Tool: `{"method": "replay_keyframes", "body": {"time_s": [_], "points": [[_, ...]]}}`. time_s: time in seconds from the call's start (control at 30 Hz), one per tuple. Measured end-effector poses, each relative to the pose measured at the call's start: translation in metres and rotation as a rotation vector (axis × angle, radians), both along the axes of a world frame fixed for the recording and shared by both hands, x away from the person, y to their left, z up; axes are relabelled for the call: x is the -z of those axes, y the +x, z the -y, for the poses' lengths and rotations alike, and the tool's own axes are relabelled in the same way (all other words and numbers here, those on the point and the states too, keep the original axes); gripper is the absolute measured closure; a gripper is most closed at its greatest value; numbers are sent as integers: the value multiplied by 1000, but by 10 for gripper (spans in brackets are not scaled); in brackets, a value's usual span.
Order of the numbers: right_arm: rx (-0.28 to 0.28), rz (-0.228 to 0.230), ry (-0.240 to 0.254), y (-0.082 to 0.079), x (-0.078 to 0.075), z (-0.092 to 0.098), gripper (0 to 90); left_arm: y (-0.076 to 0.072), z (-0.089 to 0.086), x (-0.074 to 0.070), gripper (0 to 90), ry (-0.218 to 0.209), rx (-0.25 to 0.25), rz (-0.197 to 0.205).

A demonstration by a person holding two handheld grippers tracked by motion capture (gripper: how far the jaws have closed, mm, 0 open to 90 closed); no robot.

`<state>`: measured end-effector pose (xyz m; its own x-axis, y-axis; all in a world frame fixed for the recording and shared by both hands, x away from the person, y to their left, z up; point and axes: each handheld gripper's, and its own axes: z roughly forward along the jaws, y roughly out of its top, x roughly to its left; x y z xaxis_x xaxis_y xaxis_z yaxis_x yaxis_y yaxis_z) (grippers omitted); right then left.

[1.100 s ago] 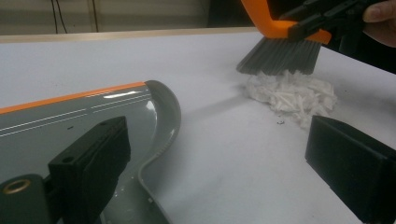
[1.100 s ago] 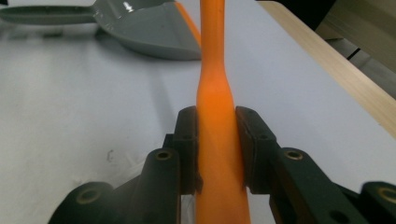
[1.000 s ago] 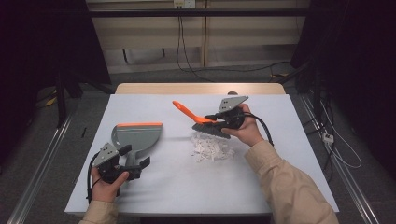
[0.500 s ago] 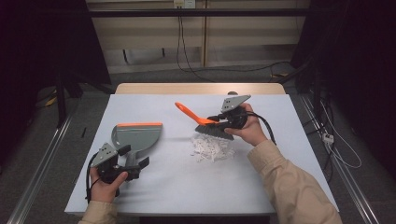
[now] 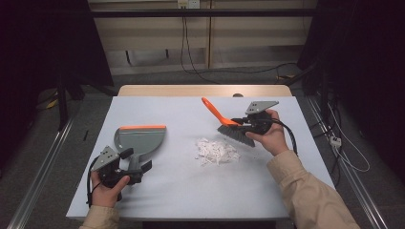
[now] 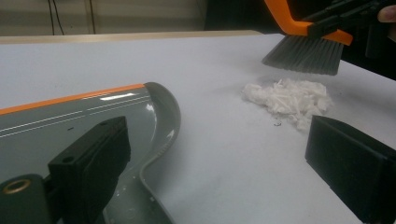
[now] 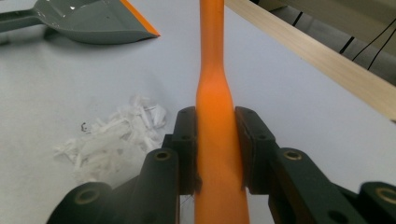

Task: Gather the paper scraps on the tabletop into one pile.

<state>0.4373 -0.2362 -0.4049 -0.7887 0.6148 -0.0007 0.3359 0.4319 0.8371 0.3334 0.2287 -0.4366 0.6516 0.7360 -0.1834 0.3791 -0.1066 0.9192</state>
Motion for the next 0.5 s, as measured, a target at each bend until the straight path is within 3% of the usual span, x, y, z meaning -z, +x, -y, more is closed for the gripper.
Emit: {"method": "replay_keyframes", "body": {"time_s": [0.17,0.23,0.5], "points": [[114,-3,4,-11,6,5,712,0,0,0,63,4,-2,0],[144,-28,20,-13,10,7,712,0,0,0,63,5,-3,-1],[223,-72,25,-16,19,0,705,-1,-1,-1,63,5,-10,-1]]}}
